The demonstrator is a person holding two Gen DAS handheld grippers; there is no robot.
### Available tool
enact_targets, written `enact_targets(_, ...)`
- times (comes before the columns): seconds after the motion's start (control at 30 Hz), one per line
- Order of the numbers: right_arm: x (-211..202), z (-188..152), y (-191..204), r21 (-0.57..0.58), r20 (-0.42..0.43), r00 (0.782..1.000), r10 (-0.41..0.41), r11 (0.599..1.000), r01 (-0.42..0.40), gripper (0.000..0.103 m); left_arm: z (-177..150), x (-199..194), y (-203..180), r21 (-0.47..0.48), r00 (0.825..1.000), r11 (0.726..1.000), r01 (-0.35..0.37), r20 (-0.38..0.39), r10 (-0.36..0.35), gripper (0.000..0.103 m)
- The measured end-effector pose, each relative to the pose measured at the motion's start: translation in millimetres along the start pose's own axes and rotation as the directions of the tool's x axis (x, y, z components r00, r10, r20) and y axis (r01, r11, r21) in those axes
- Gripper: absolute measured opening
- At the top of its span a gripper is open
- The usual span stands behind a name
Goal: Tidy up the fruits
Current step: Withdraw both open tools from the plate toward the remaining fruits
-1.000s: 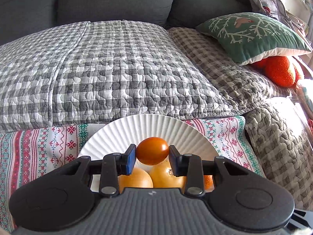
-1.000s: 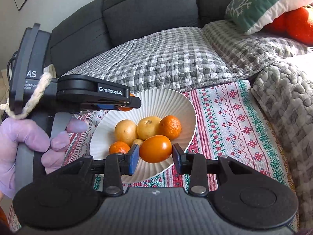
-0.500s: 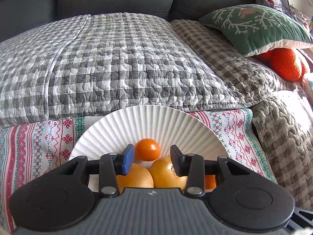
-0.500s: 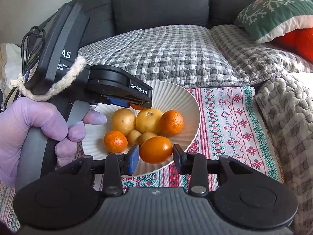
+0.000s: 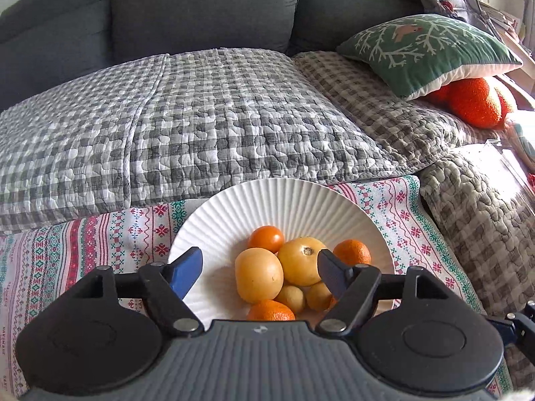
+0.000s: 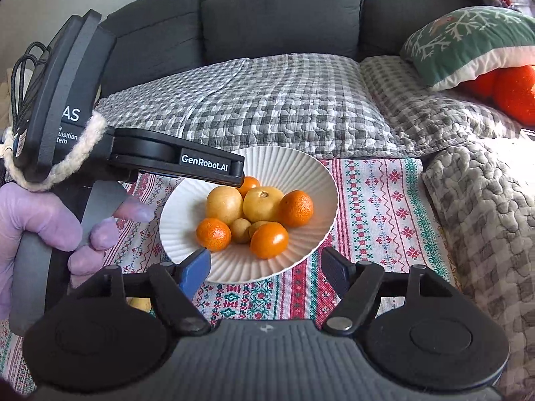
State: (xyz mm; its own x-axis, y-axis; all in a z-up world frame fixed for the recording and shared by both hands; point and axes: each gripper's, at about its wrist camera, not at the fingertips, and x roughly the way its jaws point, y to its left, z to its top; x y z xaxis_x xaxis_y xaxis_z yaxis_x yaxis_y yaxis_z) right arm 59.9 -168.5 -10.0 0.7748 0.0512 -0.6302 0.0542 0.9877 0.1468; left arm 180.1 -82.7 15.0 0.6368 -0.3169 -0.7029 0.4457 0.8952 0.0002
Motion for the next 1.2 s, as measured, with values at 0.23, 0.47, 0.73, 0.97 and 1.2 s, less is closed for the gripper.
enact_targets(0.23,-22.8,-7.1,1.7,0.007,-0.007,1.000,-0.015,1.000,0.015,0.077,-25.9,-38.7,10.1,-0.009,0.999,1.000,-0.016,0.031,0.016,0.081)
enact_targets(0.47,-40.6,-19.6,1.7,0.018,-0.016,1.000,-0.027,0.999,0.027,0.080,-55.8,-70.7,16.7,-0.009,0.997,0.998,-0.058,0.051,0.059,0.090)
enact_targets(0.73,-54.8,-28.2,-1.6,0.057,-0.009,1.000,-0.028,0.998,0.029,0.087,-89.0,-97.9,31.4,-0.068,0.997,0.995,-0.071,0.025,0.073,0.097)
enact_targets(0.97,-56.0,-39.4,0.8,0.056,-0.017,0.999,-0.037,0.998,0.038,0.091,-119.4,-104.7,43.2,-0.156,0.998,0.986,-0.056,-0.010,0.055,0.097)
enact_targets(1.2,-45.9,-57.6,-5.7,0.045,-0.071,0.995,-0.068,0.996,0.071,0.093,-145.6,-95.3,42.3,-0.186,0.997,0.982,-0.042,-0.078,0.028,0.097)
